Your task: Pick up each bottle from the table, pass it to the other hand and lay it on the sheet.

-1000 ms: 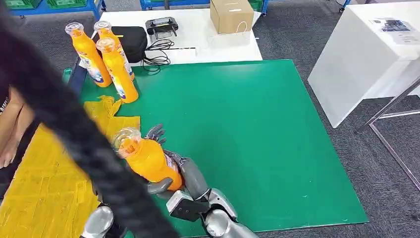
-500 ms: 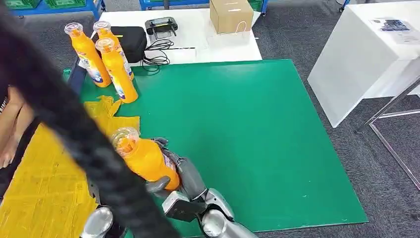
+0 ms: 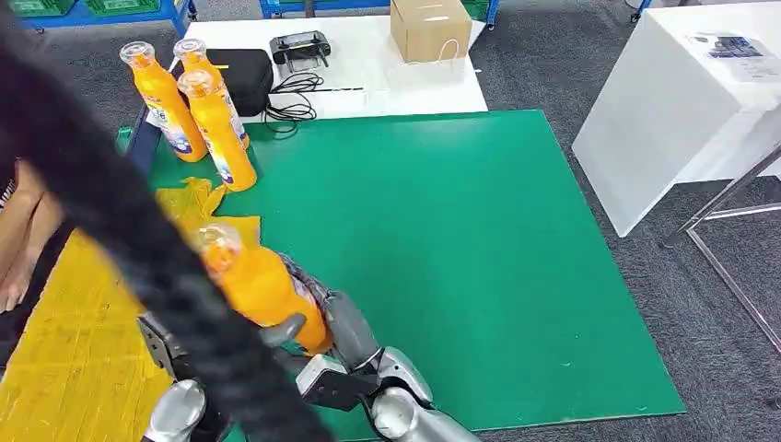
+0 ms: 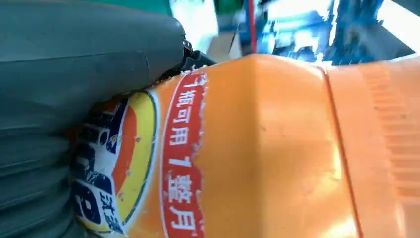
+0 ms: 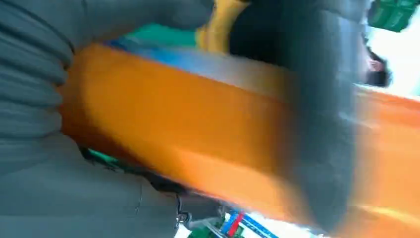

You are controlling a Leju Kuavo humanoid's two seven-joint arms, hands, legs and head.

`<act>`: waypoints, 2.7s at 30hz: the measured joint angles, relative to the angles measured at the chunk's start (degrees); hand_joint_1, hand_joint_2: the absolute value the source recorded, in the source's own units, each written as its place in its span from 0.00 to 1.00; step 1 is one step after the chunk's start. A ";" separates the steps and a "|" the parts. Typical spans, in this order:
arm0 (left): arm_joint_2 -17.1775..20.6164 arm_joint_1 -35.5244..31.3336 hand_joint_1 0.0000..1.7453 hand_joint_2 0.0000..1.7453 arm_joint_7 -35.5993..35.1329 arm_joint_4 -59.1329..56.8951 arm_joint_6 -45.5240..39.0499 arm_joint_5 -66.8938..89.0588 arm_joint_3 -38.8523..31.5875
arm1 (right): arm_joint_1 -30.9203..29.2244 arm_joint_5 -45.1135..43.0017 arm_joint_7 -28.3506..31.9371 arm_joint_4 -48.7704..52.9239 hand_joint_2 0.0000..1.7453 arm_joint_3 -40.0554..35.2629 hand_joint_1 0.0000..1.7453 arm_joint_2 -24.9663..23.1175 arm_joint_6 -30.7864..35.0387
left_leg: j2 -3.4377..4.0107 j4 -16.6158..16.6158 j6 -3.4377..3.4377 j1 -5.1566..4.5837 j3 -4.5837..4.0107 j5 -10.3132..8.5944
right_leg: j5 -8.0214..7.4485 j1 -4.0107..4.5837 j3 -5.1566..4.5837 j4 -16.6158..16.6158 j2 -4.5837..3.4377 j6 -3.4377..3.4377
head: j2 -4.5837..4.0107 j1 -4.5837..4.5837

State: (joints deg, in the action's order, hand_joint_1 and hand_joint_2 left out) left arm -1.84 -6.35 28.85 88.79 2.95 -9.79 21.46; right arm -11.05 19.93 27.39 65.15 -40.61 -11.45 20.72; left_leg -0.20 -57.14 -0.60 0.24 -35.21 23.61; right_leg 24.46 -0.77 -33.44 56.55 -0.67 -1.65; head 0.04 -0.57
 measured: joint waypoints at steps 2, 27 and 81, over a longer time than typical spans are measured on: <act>-0.02 -0.13 1.00 1.00 0.55 0.92 -2.06 0.72 -1.29 | 1.21 -0.70 -0.02 -0.02 1.00 0.57 0.00 0.17 0.94 | -0.01 0.00 0.00 0.00 0.00 0.00 | 0.00 0.00 0.00 0.00 0.00 0.00 | 0.00 0.02; 5.43 -5.69 1.00 1.00 -6.96 -2.70 -25.49 45.26 -9.63 | 9.79 2.89 -1.20 13.71 1.00 10.39 0.00 3.00 6.31 | -0.02 0.01 0.04 0.01 -0.05 -0.04 | -0.01 0.00 -0.03 0.01 0.02 0.01 | 0.00 0.02; 13.73 -7.54 0.00 1.00 -11.36 -37.67 -42.62 81.12 -16.22 | 12.97 -4.55 -1.49 33.57 1.00 19.04 0.00 8.57 -3.76 | -0.06 0.04 0.20 0.08 0.05 -0.11 | -0.02 0.10 0.10 0.02 0.03 0.05 | 0.00 0.02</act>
State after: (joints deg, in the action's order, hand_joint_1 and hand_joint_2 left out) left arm 11.89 -13.88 17.49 51.11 -39.67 71.33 5.25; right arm 1.91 15.39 25.90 98.73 -21.57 -2.88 16.96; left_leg -0.25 -57.09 -0.39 0.32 -35.16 23.50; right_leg 24.44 -0.66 -33.35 56.58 -0.63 -1.60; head 0.04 -0.55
